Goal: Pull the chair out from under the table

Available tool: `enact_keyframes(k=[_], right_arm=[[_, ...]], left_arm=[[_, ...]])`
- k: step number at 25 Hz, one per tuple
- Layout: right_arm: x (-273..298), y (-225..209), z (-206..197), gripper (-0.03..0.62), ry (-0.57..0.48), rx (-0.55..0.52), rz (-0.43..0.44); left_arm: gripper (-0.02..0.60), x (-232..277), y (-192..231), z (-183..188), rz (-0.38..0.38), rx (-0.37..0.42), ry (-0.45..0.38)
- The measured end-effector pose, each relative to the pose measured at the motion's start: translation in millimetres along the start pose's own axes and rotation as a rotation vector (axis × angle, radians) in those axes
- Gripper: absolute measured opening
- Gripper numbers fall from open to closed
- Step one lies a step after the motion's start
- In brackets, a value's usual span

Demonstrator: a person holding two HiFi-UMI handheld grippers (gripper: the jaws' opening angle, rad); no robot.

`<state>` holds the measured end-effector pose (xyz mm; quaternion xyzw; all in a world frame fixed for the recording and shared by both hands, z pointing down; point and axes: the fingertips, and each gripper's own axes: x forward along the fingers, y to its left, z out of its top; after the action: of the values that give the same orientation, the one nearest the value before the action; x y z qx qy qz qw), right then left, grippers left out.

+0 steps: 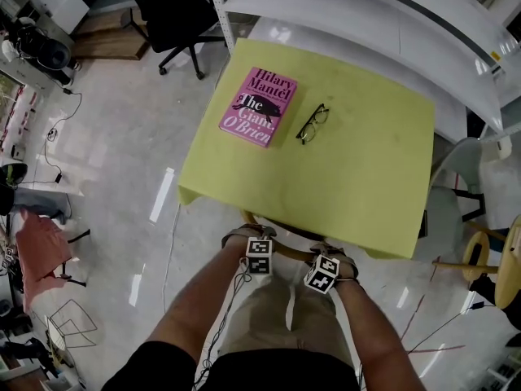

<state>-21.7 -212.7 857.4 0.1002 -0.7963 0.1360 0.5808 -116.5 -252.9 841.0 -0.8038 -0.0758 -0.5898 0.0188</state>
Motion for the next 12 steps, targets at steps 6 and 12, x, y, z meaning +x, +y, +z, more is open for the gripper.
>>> enact_keyframes(k=[6, 12], right_arm=[[2.0, 16.9, -0.1, 0.181, 0.003, -0.020, -0.040], [8.8, 30.8, -1.6, 0.181, 0.032, -0.033, -0.104]], left_arm=[[0.206, -0.9, -17.5, -4.9, -0.022, 0.069, -0.002], [0.194, 1.4, -35.3, -11.8, -0.022, 0.114, 0.003]])
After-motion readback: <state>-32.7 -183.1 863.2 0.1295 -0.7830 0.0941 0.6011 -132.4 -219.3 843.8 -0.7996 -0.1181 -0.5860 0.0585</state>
